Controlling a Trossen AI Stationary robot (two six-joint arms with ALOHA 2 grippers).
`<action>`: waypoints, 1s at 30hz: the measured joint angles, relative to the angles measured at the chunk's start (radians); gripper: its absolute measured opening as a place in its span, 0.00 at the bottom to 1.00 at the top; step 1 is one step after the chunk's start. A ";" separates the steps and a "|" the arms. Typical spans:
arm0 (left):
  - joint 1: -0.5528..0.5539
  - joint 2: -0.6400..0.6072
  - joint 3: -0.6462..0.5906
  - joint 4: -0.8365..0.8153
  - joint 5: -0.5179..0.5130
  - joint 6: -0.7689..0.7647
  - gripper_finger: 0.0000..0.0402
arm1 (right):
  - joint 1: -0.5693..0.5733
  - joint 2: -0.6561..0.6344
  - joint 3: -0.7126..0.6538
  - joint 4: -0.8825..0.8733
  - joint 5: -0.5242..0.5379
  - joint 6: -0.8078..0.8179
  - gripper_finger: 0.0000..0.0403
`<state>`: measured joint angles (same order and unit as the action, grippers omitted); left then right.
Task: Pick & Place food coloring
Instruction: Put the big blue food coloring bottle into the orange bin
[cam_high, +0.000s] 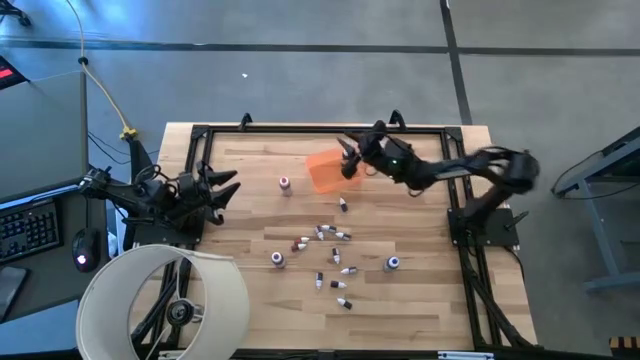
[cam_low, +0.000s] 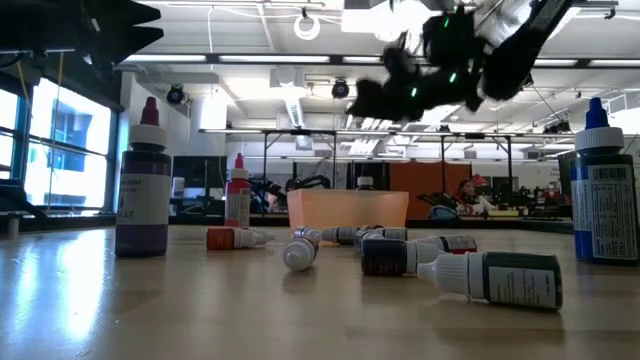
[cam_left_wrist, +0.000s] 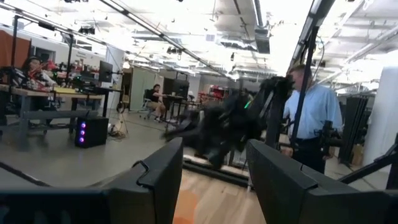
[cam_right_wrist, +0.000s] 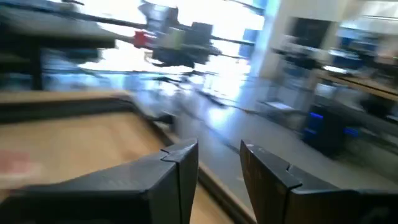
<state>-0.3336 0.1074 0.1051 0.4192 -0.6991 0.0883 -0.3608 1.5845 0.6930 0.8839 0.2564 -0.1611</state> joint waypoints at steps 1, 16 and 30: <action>0.000 0.000 0.000 -0.012 0.000 0.000 0.43 | 0.022 -0.051 0.000 -0.065 -0.042 0.003 0.28; 0.000 0.000 0.000 -0.078 -0.003 -0.072 0.43 | 0.423 -0.611 -0.086 -1.019 -0.600 0.134 0.28; 0.000 0.000 0.000 -0.066 -0.002 -0.064 0.43 | 0.612 -0.669 -0.513 -0.398 -0.598 0.129 0.28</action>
<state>-0.3336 0.1074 0.1051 0.3536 -0.7013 0.0243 0.2515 0.9154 0.1796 0.4857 -0.3414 -0.0324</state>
